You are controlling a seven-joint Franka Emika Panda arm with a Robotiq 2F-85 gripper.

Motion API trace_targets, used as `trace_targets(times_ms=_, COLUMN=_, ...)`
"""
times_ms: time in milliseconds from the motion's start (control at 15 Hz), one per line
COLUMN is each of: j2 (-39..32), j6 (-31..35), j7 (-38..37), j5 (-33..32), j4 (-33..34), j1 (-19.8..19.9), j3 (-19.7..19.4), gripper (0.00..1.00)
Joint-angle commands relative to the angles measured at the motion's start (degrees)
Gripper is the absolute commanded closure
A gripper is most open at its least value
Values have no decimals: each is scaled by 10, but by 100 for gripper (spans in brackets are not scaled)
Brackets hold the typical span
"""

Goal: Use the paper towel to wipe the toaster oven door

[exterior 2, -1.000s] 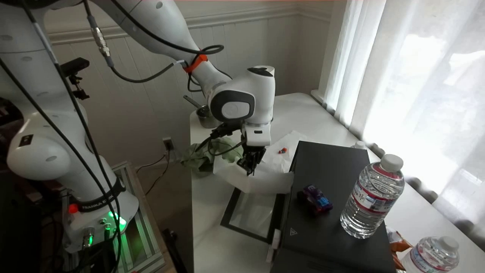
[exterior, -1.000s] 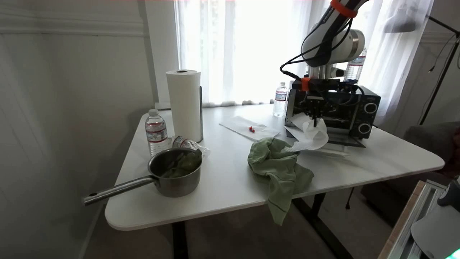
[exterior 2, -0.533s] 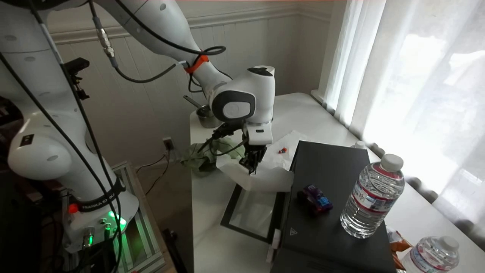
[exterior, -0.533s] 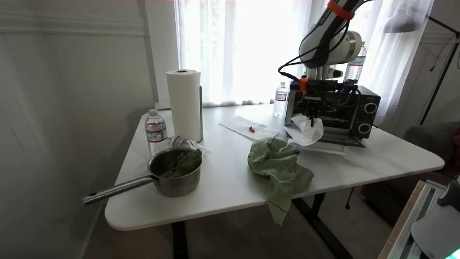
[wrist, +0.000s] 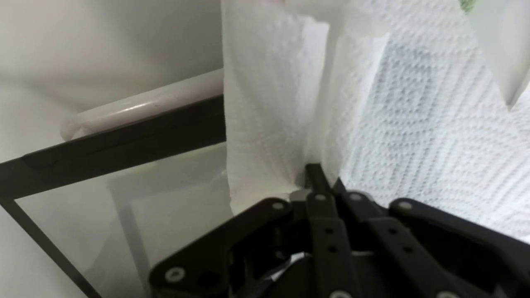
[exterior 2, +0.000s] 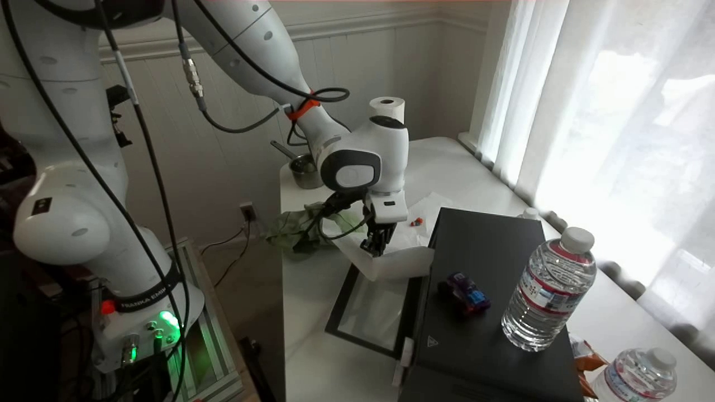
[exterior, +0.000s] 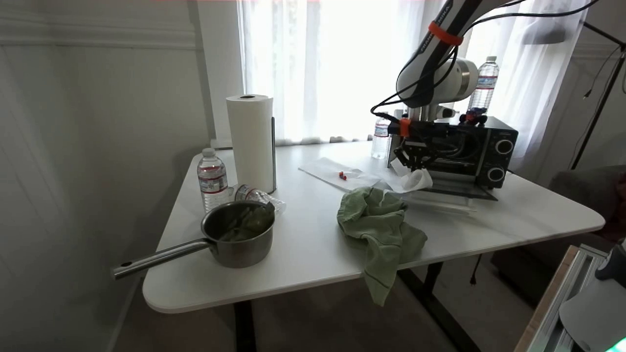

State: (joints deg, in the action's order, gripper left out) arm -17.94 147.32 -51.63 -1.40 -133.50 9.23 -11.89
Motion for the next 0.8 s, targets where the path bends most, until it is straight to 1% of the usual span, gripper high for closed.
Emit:
trace_targets(times_ms=0, j2=-20, j6=-7, j7=9, j5=19, j4=20, j1=-11, j3=-12, gripper=100)
trace_targets(times_ms=400, j2=-38, j6=-117, j7=-9, j5=10, j4=55, j1=-12, j3=-31, gripper=100)
trace_targets(times_ms=733, j2=-52, j6=-186, j7=-27, j5=9, j4=84, j1=-1, j3=-50, gripper=100)
